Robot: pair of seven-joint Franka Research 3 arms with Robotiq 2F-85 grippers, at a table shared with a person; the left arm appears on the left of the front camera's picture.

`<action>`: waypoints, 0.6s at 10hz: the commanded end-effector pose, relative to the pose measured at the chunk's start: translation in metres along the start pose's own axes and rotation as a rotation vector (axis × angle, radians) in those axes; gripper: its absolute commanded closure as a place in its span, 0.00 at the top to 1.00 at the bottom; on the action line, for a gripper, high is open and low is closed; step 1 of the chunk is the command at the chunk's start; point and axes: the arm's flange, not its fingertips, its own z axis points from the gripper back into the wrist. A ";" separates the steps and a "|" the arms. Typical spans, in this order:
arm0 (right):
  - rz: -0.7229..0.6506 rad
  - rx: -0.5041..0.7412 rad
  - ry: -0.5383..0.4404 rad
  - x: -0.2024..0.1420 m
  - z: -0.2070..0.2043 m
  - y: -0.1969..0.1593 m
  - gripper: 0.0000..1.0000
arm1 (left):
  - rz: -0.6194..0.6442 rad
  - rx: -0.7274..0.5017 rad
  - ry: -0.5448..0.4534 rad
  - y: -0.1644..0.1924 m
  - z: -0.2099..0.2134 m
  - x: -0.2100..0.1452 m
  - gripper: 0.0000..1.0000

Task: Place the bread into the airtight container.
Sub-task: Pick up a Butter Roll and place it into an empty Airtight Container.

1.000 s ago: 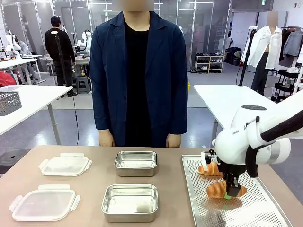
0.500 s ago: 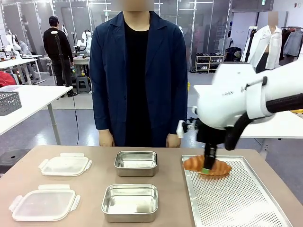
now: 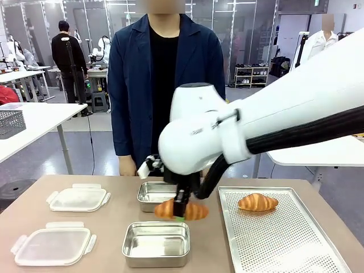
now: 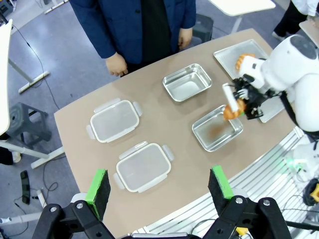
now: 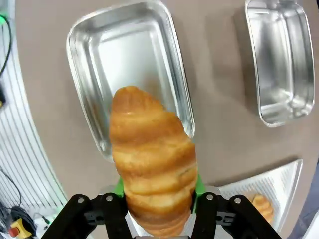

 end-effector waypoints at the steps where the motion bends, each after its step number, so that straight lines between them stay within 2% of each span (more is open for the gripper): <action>1: -0.018 -0.028 0.019 0.030 -0.018 -0.003 0.52 | -0.010 -0.005 0.001 0.001 0.001 0.000 1.00; 3: -0.018 -0.024 0.042 0.054 -0.050 0.009 0.52 | -0.010 -0.005 0.001 0.001 0.001 0.000 1.00; 6: -0.025 -0.005 0.074 0.069 -0.083 0.024 0.52 | -0.010 -0.005 0.001 0.001 0.001 0.000 1.00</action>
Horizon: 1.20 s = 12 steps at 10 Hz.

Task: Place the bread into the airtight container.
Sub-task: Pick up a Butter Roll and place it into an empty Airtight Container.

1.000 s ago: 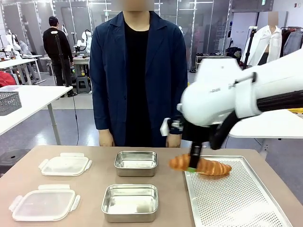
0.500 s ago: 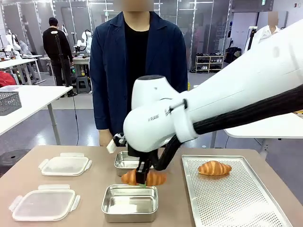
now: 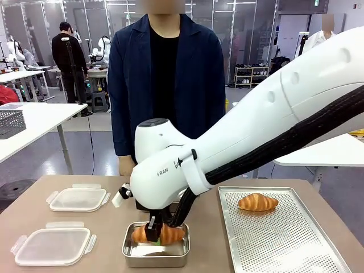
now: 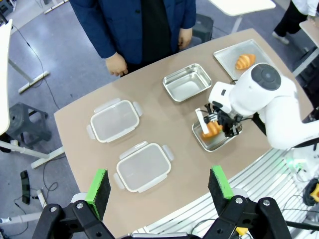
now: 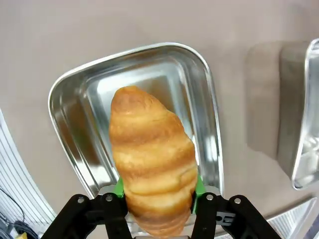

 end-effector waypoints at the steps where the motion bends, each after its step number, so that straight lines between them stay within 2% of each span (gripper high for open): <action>1: -0.029 -0.015 0.013 0.014 -0.006 0.004 0.52 | -0.010 -0.005 0.001 0.001 0.001 0.000 1.00; 2: -0.031 -0.011 0.005 0.016 -0.008 0.007 0.86 | -0.010 -0.005 0.001 0.001 0.001 0.000 1.00; 3: -0.050 -0.006 -0.016 0.016 -0.006 0.006 0.87 | -0.010 -0.005 0.001 0.001 0.001 0.000 1.00; 4: -0.052 0.006 -0.032 0.013 -0.002 0.005 1.00 | -0.010 -0.005 0.001 0.001 0.001 0.000 1.00; 9: -0.012 0.021 0.000 -0.002 0.014 -0.002 1.00 | -0.010 -0.005 0.001 0.001 0.001 0.000 1.00; 10: -0.029 0.003 -0.013 0.009 0.007 -0.002 1.00 | -0.010 -0.005 0.001 0.001 0.001 0.000 1.00; 12: -0.029 0.003 -0.013 0.009 0.007 -0.002 1.00 | -0.010 -0.005 0.001 0.001 0.001 0.000 1.00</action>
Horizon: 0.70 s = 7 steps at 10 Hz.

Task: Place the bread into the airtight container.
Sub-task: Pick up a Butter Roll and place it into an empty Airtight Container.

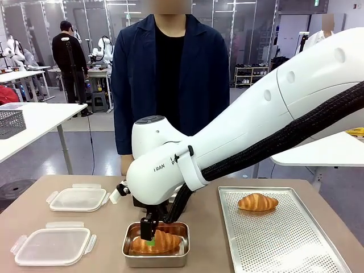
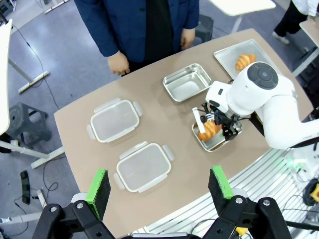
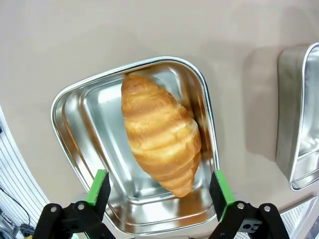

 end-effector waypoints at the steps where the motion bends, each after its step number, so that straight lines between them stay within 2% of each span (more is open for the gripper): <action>1: -0.001 -0.002 -0.009 0.002 0.000 0.001 1.00 | -0.010 -0.005 0.001 0.001 0.001 0.000 1.00; 7: -0.001 -0.002 -0.009 0.002 0.000 0.001 1.00 | -0.010 -0.005 0.001 0.001 0.001 0.000 1.00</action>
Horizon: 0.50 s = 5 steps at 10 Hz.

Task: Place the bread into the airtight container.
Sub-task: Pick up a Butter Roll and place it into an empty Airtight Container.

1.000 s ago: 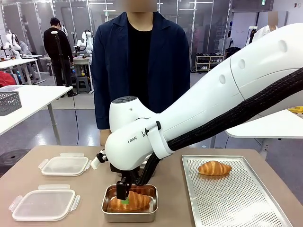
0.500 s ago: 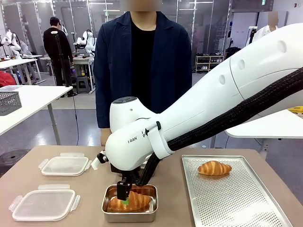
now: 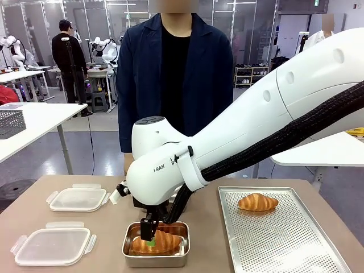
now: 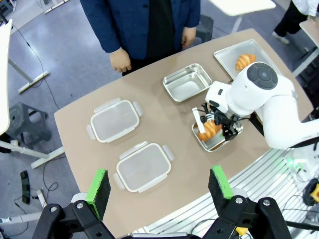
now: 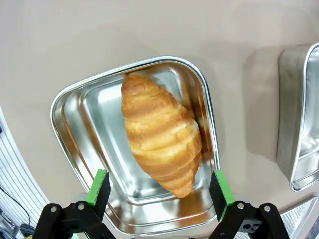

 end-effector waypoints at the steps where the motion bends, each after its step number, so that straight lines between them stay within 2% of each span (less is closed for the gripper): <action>1: -0.001 -0.003 -0.009 0.002 0.001 0.001 1.00 | -0.010 -0.005 0.001 0.001 0.001 0.000 1.00; 2: 0.000 0.000 0.000 0.000 0.000 0.000 1.00 | -0.010 -0.005 0.001 0.001 0.001 0.000 1.00; 5: -0.055 0.061 -0.023 -0.076 0.086 -0.019 1.00 | -0.010 -0.005 0.001 0.001 0.001 0.000 1.00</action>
